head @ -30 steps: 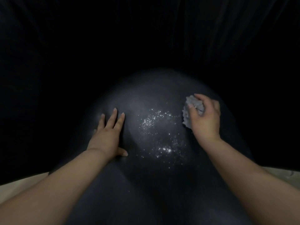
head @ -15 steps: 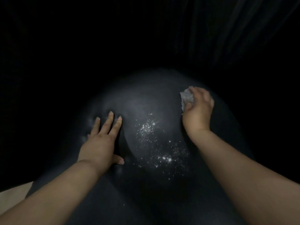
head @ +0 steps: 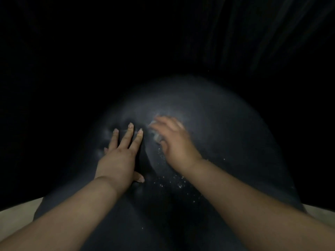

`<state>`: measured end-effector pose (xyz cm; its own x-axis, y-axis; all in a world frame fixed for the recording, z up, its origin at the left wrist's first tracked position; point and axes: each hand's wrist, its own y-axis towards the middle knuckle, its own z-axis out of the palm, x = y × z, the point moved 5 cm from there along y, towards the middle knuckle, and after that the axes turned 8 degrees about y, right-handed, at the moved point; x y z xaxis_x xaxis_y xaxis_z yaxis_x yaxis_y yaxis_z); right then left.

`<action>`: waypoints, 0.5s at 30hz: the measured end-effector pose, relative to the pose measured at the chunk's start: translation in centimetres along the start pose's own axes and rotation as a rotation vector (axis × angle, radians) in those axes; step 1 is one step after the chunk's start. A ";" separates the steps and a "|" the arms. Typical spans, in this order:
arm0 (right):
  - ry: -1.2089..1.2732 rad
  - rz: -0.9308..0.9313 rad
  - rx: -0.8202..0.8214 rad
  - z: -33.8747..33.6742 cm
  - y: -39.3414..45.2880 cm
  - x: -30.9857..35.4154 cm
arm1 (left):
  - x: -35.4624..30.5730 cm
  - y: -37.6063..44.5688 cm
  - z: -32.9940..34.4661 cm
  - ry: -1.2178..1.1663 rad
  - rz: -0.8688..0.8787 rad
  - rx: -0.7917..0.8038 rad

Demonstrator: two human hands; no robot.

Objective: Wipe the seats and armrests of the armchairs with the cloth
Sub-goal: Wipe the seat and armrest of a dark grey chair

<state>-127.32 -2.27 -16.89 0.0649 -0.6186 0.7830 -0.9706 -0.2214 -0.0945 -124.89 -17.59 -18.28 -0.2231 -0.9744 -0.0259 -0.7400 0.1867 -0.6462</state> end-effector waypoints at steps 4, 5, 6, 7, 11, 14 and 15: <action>-0.121 -0.054 -0.035 -3.3 1.4 -2.1 | 0.3 0.0 0.0 0.010 0.015 0.006; -0.120 0.033 -0.147 -5.0 1.7 -3.4 | 0.3 -0.1 0.1 0.009 0.017 -0.001; -0.105 0.119 -0.258 -6.3 1.7 -4.4 | 0.3 -0.1 0.1 0.007 0.016 -0.010; -0.082 0.182 -0.322 -6.4 1.5 -4.8 | 0.3 0.0 0.1 0.006 0.014 -0.014; 0.020 0.092 -0.127 0.1 0.6 -0.2 | 0.2 0.1 0.2 0.008 0.009 -0.005; -0.030 -0.127 0.030 0.8 -0.2 1.0 | 0.3 0.2 0.3 0.012 0.021 -0.006; -0.086 -0.136 0.016 -0.4 0.1 -0.1 | 0.3 0.2 0.3 0.007 0.021 -0.006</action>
<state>-127.52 -1.97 -16.70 0.2153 -0.6443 0.7338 -0.9479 -0.3186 -0.0016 -124.86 -17.89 -18.65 -0.2428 -0.9695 -0.0341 -0.7389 0.2077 -0.6410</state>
